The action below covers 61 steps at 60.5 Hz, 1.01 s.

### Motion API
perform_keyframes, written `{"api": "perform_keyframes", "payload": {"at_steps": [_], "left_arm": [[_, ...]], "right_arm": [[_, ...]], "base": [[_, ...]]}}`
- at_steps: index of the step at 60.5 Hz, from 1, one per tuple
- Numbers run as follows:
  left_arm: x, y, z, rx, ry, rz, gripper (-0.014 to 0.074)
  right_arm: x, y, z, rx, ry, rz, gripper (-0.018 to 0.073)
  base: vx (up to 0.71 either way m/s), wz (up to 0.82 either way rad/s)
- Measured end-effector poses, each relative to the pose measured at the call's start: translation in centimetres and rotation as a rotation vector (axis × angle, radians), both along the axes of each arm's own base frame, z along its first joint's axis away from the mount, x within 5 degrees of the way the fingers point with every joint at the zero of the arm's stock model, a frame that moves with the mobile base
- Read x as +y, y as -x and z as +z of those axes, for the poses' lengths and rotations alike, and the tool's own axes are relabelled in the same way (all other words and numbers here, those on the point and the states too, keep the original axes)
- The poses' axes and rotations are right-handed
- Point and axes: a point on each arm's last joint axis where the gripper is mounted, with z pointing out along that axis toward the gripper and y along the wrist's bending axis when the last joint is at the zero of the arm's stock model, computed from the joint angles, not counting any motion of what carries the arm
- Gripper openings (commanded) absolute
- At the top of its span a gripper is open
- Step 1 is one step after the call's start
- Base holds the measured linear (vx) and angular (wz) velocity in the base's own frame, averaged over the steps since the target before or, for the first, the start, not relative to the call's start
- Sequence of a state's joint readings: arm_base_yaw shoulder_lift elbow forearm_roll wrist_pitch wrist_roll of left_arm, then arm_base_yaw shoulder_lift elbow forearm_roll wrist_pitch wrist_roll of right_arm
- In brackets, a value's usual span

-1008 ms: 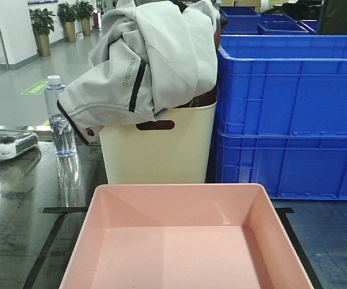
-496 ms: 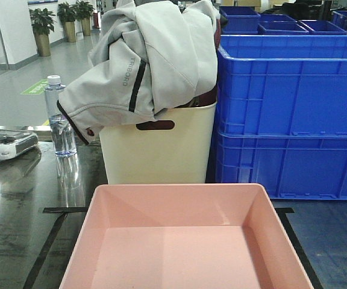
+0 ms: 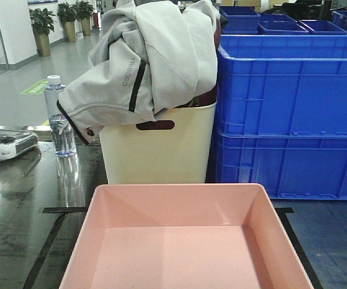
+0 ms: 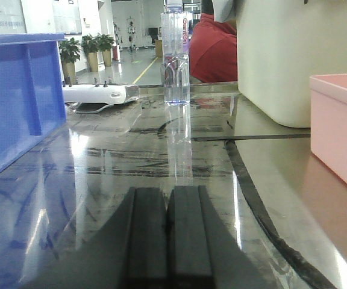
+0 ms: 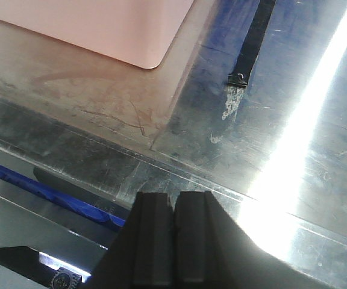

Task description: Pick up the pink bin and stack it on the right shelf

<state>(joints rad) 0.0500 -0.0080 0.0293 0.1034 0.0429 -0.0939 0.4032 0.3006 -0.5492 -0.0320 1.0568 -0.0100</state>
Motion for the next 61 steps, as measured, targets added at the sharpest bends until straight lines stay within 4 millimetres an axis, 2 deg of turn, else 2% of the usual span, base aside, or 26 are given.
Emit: {"api": "perform_keyframes", "payload": {"at_steps": [26, 34, 40, 50, 61], "left_arm": [[0.0, 0.0, 0.0, 0.000, 0.001, 0.000, -0.0006], [0.0, 0.0, 0.0, 0.000, 0.001, 0.000, -0.0006], [0.0, 0.0, 0.0, 0.000, 0.001, 0.000, -0.0006], [0.0, 0.0, 0.0, 0.000, 0.001, 0.000, -0.0006], [0.0, 0.0, 0.0, 0.000, 0.001, 0.000, -0.0006]], "right_arm": [[-0.1, 0.1, 0.0, -0.007, -0.003, -0.006, -0.0012], [-0.3, -0.2, -0.4, -0.121, -0.041, -0.082, -0.0012], [-0.5, -1.1, -1.6, -0.310, -0.069, -0.169, -0.0012], [-1.1, -1.8, -5.0, -0.569, -0.083, -0.287, -0.0012], [-1.3, -1.8, -7.6, -0.703, -0.089, -0.336, -0.0012]], "base": [[0.00, 0.00], [0.00, 0.00], [0.00, 0.00], [0.00, 0.00], [0.00, 0.00]]}}
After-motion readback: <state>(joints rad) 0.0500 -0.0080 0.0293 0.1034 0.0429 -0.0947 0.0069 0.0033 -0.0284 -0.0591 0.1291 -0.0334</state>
